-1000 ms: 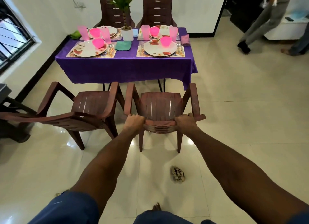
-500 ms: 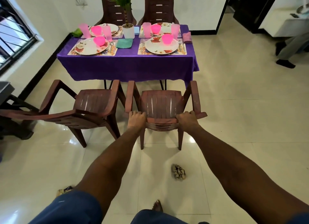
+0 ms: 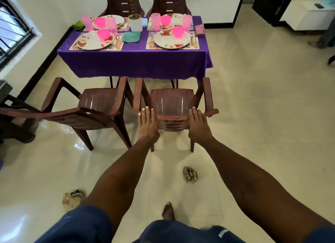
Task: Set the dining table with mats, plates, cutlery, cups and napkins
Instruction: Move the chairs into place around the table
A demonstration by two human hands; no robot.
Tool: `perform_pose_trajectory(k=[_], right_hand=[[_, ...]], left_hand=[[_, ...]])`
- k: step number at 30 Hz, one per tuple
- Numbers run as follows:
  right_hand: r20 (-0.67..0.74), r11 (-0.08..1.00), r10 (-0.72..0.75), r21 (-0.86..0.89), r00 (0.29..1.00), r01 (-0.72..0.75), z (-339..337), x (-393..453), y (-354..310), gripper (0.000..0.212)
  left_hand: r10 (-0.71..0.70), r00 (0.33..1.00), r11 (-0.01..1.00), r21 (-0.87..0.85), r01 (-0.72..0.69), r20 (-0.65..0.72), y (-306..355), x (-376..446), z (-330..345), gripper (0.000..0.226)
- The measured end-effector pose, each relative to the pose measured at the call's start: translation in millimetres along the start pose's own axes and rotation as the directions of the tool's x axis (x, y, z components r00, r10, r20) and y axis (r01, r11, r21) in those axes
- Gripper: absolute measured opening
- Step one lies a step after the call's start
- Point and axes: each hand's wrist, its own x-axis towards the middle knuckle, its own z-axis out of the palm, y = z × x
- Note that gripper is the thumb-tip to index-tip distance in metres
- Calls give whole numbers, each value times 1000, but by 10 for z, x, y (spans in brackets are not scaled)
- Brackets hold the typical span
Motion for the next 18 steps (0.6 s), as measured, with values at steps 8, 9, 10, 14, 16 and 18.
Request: perform_pose_trajectory(k=[8, 9, 10, 14, 16, 18], right_hand=[[-182, 988, -56, 131, 982, 80, 352, -716, 221, 69], [-164, 988, -51, 135, 985, 74, 439, -821, 263, 67], [-124, 986, -37, 156, 992, 57, 543, -948, 314, 66], [120, 971, 13, 235, 993, -41, 935, -1421, 530, 64], [233, 967, 17, 243, 972, -75, 1137, -1639, 643, 56], [346, 953, 33, 271, 938, -134, 1368, -1796, 730, 47]], left_hand=[[-9, 994, 999, -52, 3, -110, 508, -797, 412, 84], [-16, 997, 998, -58, 12, -69, 587, -917, 465, 79], [-22, 1000, 997, -74, 21, -18, 678, -1060, 541, 75], [-32, 990, 986, -157, 55, 140, 993, -1503, 868, 56], [-55, 975, 970, -221, 103, 215, 1142, -1653, 1053, 36], [-86, 948, 964, -214, 156, 307, 1246, -1753, 1233, 19]])
